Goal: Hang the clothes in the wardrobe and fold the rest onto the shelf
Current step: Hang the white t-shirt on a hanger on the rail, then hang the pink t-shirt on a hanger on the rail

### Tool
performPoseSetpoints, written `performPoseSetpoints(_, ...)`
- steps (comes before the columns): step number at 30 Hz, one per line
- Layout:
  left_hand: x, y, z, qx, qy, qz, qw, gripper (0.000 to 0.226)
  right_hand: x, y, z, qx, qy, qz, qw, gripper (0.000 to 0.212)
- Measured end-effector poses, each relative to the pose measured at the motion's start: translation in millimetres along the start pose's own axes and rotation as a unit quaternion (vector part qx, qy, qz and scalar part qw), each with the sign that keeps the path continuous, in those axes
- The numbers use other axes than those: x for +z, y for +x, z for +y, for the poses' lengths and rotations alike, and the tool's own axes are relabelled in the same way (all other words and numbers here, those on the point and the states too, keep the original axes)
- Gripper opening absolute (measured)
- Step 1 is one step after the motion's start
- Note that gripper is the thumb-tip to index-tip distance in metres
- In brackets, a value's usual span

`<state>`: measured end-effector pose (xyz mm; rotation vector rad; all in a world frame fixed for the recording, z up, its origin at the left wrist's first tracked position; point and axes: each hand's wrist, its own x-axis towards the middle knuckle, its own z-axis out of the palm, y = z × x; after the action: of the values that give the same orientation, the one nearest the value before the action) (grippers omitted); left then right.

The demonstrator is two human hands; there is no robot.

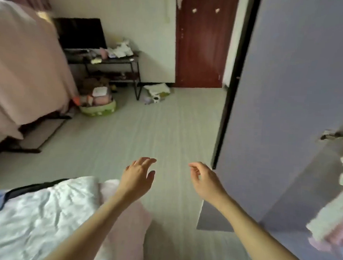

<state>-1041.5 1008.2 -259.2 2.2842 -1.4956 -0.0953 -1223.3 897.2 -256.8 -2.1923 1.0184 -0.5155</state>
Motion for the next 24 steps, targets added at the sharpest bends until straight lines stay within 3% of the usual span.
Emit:
performPoseSetpoints(4,-53,-76,-103,-0.147,0.005,0.079,0.986,0.039,96,20,-84,-0.092,0.007,-0.133,0.987,0.030)
performPoseSetpoints(9,-103,-185,-207,-0.320,0.021,0.153,0.935,0.038,219,15,-196,-0.188,0.002,-0.277,0.942,0.031)
performPoseSetpoints(18,-130,-305,-347,-0.495,-0.050,0.213,0.841,0.039,386,-11,-317,-0.283,-0.048,-0.423,0.860,0.031)
performPoseSetpoints(24,-112,-379,-425,-0.606,-0.118,0.240,0.750,0.040,489,-43,-361,-0.323,-0.073,-0.497,0.802,0.030)
